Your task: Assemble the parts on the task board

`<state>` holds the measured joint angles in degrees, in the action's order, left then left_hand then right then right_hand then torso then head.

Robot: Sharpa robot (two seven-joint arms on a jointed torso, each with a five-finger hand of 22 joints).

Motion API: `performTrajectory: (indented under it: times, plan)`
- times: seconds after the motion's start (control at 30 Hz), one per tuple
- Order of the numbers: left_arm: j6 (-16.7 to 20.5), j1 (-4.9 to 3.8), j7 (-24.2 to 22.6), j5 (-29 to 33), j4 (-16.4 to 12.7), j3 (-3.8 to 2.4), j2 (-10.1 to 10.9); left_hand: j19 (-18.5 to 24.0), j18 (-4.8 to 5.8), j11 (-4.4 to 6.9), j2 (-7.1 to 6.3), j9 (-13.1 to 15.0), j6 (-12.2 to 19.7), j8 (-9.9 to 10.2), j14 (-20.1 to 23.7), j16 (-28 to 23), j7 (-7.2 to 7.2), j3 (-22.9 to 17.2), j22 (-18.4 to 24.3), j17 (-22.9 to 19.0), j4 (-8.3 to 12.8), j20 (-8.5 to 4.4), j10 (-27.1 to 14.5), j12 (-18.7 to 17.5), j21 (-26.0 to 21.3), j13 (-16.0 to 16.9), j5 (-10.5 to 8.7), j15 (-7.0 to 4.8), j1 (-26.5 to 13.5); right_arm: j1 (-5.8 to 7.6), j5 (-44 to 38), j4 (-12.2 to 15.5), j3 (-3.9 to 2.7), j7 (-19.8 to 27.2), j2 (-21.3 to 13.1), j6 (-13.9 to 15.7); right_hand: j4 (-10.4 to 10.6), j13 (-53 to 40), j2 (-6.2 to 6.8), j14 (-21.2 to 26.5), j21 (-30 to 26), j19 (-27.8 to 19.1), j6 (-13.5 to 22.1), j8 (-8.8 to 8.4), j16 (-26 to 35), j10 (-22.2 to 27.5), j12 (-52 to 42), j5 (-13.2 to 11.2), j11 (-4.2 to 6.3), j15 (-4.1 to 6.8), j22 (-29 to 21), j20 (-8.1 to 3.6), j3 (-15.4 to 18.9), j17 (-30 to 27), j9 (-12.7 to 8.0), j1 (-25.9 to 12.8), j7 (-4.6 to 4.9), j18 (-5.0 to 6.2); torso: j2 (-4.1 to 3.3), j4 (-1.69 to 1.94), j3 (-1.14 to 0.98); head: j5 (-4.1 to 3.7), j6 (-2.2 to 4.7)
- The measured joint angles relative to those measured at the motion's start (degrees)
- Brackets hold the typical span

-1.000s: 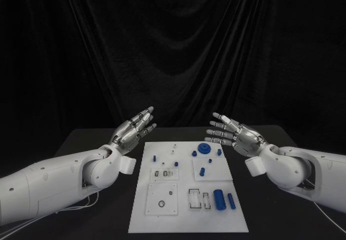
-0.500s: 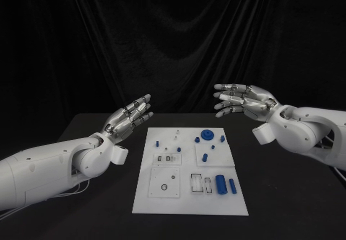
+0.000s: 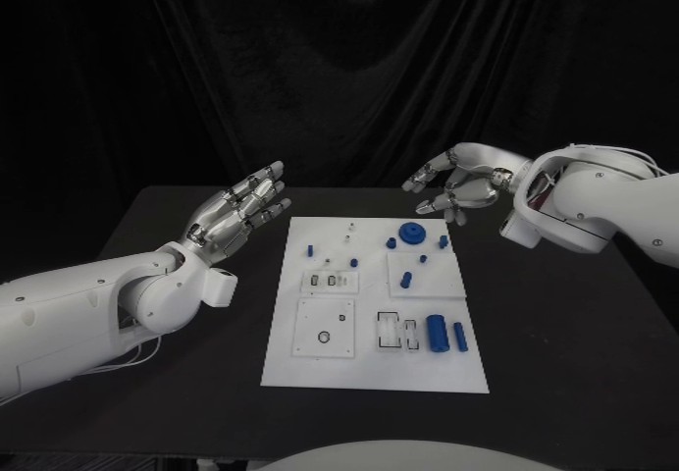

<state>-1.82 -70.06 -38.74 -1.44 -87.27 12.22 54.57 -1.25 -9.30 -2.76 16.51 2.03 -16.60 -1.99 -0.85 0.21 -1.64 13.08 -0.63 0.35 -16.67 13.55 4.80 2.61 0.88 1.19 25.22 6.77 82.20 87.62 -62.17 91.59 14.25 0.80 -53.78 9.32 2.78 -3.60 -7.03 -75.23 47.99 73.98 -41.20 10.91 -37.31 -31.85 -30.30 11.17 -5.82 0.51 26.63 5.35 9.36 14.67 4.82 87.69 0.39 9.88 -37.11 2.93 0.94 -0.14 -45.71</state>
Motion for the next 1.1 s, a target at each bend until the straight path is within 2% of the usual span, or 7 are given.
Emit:
performTrajectory:
  times: [0.17, 0.37, 0.43, 0.53, 0.67, 0.97, 1.1]
  plan:
    - [0.3, 0.00, 0.0, -0.1, -1.1, -0.02, 1.2, 0.0, 0.00, 0.00, -0.18, 0.0, -0.3, 0.0, 0.0, 0.0, 0.32, 0.0, 0.0, 0.0, 0.0, 0.00, 0.0, 0.3, 0.0, 0.0, 0.25, 0.00, 0.2, 0.38, -14.7, 0.5, -0.04, -4.7, 0.8, 0.4, 0.5, 0.0, 1.62, -2.0, 8.0, 2.1, -1.2, -1.49, -1.3, -3.1, 2.9, -0.4, 0.26, 0.63, 10.1, -0.64, -1.7, 2.0, 0.0, -1.6, -1.23, -1.00, -1.51, 0.75, 0.23, -1.40, 0.71]
    - [0.9, 0.00, 0.0, -0.1, -3.4, 0.00, 2.5, 0.3, 0.00, -0.19, -0.23, 0.0, -0.6, 0.0, 0.3, 0.0, 0.62, 0.0, 0.1, 0.0, 0.0, -0.75, 0.2, 0.7, 0.0, 0.1, 0.74, -0.94, 0.7, 0.42, -27.4, 0.8, -0.03, -8.2, 1.3, 0.9, 0.6, -0.1, 2.83, -3.3, 13.1, 2.9, -3.7, -2.00, -2.4, -7.4, 4.3, 1.3, 0.47, 0.91, 16.9, -0.85, -3.7, 3.7, 0.7, -2.3, -0.53, -1.07, -3.35, 1.53, 0.51, -2.75, 1.05]
    - [1.1, 0.00, 0.0, -0.1, -4.1, 0.00, 2.9, 0.4, 0.00, -0.09, -0.23, 0.0, -0.8, 0.0, 0.3, 0.0, 0.76, 0.0, 0.1, 0.0, 0.0, -0.87, 0.3, 0.7, 0.0, 0.1, 0.74, -0.94, 0.7, 0.42, -29.6, 0.8, -0.02, -8.7, 1.3, 1.1, 0.5, -0.1, 2.83, -3.5, 14.5, 3.2, -4.2, -2.00, -2.9, -8.5, 4.4, 1.9, 0.60, 1.13, 18.7, -1.15, -4.4, 4.1, 1.0, -2.3, -0.11, -1.91, -3.71, 1.69, 0.58, -2.96, 1.14]
    - [1.4, 0.00, -0.1, -0.2, -5.1, -0.01, 3.6, 0.4, 0.00, -0.02, -0.23, 0.0, -0.8, 0.0, 0.3, 0.0, 0.83, 0.0, 0.1, -0.1, 0.0, -0.87, 0.5, 0.7, 0.0, 0.1, 0.73, -0.94, 0.7, 0.42, -33.0, 0.8, -0.02, -9.6, 1.4, 1.5, 0.3, -0.2, 3.60, -3.8, 16.8, 3.6, -4.5, -2.50, -3.6, -10.0, 4.8, 3.3, 0.69, 1.03, 22.0, -0.98, -5.5, 5.0, 1.4, -2.5, -0.39, -1.90, -4.58, 2.15, 0.81, -3.62, 1.80]
    - [1.6, 0.00, -0.1, -0.3, -5.7, -0.01, 4.1, 0.4, 0.00, -0.02, -0.23, 0.0, -0.8, 0.0, 0.3, 0.0, 0.83, 0.0, 0.1, -0.1, 0.0, -0.87, 0.5, 0.9, 0.0, 0.1, 0.73, -1.35, 0.7, 0.42, -35.9, 0.8, -0.02, -10.3, 1.7, 2.0, 0.5, -0.4, 4.28, -4.1, 18.9, 3.9, -4.5, -2.88, -4.2, -11.1, 4.8, 3.8, 0.78, 1.33, 24.8, -1.26, -6.4, 5.8, 1.9, -2.9, -0.39, -1.95, -5.92, 3.03, 1.16, -4.58, 3.10]
    - [1.9, 0.00, -0.1, -0.4, -5.9, -0.01, 4.4, 0.4, 0.01, -0.02, -0.23, 0.0, -0.8, 0.0, 0.3, 0.0, 0.83, 0.0, 0.1, -0.1, 0.0, -0.87, 0.5, 0.9, 0.0, 0.1, 0.72, -1.35, 0.7, -0.44, -38.8, 0.0, -0.05, -10.8, 2.3, 2.1, 0.9, -0.5, 5.40, -4.5, 19.9, 3.9, -4.5, -3.43, -5.2, -11.5, 5.4, 3.8, 0.77, 1.32, 26.7, -1.26, -7.1, 6.9, 2.4, -4.0, -0.39, -2.78, -8.83, 4.39, 1.92, -6.51, 5.48]
    - [1.9, 0.00, -0.1, -0.4, -5.9, 0.01, 4.4, 0.4, 0.00, -0.21, -0.23, 0.0, -0.8, 0.0, 0.3, 0.0, 0.83, 0.0, 0.1, -0.1, 0.0, -0.87, 0.6, 0.9, 0.0, 0.1, 1.04, -1.35, 0.7, -1.28, -39.3, -0.1, 0.00, -10.8, 2.4, 1.9, 1.0, -0.5, 5.84, -4.5, 20.4, 3.9, -4.2, -4.22, -5.6, -11.0, 6.1, 3.8, 0.72, 1.32, 27.2, -1.26, -7.7, 7.3, 2.5, -4.5, -0.63, -2.78, -9.64, 4.77, 2.15, -7.03, 5.83]
